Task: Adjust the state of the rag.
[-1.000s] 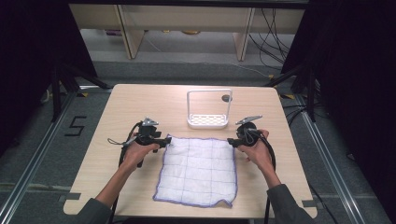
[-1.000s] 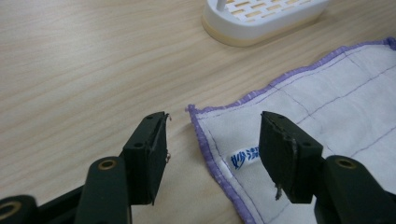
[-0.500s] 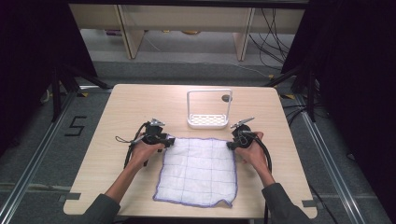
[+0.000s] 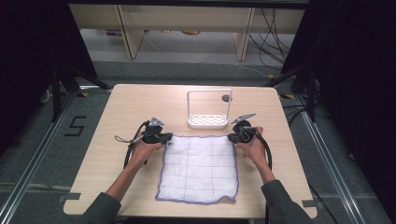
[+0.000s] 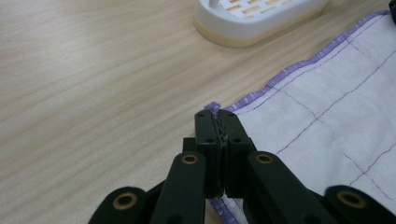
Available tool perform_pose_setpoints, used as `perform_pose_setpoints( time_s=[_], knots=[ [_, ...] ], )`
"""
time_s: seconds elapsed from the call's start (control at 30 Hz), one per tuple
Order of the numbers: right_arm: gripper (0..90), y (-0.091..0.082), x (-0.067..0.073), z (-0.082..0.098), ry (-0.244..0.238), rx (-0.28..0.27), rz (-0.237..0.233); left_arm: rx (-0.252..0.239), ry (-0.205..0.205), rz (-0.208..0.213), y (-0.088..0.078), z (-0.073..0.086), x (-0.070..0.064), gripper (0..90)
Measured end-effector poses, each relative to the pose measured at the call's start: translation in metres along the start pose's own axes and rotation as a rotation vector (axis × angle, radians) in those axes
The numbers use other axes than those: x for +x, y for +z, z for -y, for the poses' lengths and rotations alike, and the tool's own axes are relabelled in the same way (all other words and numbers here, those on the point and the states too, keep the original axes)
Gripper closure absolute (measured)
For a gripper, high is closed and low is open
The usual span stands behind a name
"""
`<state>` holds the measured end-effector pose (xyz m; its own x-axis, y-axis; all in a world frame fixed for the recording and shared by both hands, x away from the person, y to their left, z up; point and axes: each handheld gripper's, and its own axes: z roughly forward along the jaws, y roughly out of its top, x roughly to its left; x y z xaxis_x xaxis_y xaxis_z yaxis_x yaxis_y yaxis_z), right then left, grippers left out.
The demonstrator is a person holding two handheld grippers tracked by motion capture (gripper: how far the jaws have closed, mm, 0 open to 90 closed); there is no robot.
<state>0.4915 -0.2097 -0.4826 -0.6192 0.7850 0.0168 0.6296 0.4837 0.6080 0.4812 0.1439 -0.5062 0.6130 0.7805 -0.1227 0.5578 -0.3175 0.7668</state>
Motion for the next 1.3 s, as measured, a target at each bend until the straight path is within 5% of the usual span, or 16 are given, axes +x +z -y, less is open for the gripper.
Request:
perform_pose_setpoints(
  time_s=[0.33,0.73,1.0,1.13,1.3],
  knots=[
    [86.7,-0.015,-0.004,-0.013,-0.033,-0.096,-0.018,-0.086,-0.017,0.012,-0.010,-0.008,0.001,87.2],
    [86.7,-0.054,0.010,-0.008,-0.085,-0.159,-0.055,-0.159,0.083,0.057,-0.056,-0.011,-0.021,87.0],
    [86.8,-0.090,0.035,0.018,-0.165,-0.202,-0.086,-0.208,0.130,0.105,-0.100,0.018,-0.048,87.0],
    [86.8,-0.102,0.051,0.035,-0.211,-0.210,-0.084,-0.210,0.141,0.112,-0.111,0.035,-0.056,87.3],
    [86.8,-0.114,0.066,0.054,-0.213,-0.206,-0.092,-0.205,0.150,0.134,-0.121,0.054,-0.065,87.4]
  ],
)
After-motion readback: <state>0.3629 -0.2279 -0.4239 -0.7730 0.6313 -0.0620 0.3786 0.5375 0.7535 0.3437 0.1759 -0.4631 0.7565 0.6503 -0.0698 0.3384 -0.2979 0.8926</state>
